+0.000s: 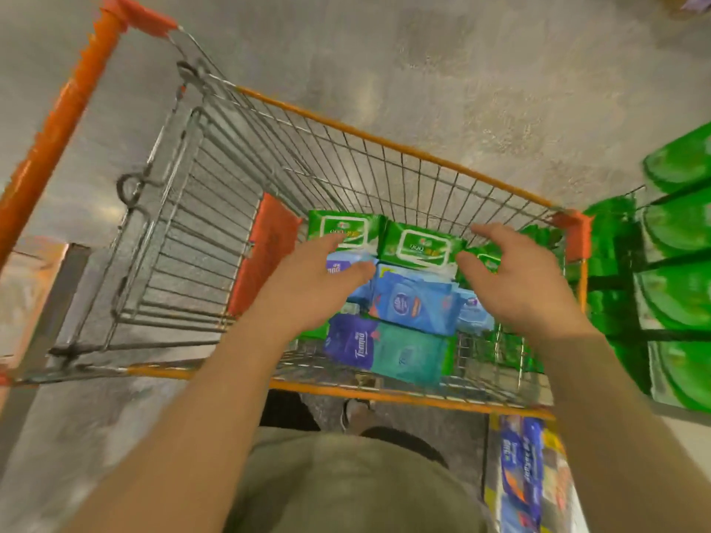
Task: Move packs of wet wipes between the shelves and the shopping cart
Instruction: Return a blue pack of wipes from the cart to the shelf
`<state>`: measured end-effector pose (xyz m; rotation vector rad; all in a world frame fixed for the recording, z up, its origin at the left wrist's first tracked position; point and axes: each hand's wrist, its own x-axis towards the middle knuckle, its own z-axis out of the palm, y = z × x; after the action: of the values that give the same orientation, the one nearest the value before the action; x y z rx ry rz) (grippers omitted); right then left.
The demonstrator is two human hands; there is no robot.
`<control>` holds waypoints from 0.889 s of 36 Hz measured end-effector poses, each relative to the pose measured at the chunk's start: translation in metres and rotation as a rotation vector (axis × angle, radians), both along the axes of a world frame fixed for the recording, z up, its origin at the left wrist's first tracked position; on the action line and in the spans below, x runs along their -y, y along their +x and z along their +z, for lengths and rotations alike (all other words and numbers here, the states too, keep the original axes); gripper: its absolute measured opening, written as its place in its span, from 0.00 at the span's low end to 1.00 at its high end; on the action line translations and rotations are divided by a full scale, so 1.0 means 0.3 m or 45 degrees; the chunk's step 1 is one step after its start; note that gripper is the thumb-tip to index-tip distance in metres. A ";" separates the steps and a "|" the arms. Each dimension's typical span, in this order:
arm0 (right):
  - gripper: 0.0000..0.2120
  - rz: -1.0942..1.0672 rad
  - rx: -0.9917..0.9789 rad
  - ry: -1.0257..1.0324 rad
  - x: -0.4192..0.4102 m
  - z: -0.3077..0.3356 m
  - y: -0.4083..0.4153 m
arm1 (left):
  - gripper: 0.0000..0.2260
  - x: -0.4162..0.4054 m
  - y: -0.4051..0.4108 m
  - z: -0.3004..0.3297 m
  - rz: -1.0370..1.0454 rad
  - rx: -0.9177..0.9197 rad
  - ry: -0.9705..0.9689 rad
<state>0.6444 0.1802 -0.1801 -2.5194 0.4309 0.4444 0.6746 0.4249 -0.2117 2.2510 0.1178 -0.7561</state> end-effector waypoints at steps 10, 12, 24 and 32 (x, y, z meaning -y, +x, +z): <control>0.24 0.132 -0.155 0.024 0.032 -0.197 0.116 | 0.14 0.099 0.018 -0.205 0.603 -0.504 -0.321; 0.24 0.163 -0.187 0.037 0.030 -0.247 0.126 | 0.16 0.110 0.010 -0.246 0.807 -0.678 -0.401; 0.21 0.561 -0.516 0.104 -0.053 -0.538 0.101 | 0.29 0.184 -0.096 -0.475 1.817 -0.966 -0.841; 0.21 0.781 -0.812 -0.036 -0.171 -0.593 0.046 | 0.24 0.233 -0.159 -0.567 1.888 -0.945 -0.589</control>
<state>0.6583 0.2315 -0.3580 -2.4512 -0.1375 1.4948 0.6269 0.3549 -0.3817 0.8580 1.5435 -0.5689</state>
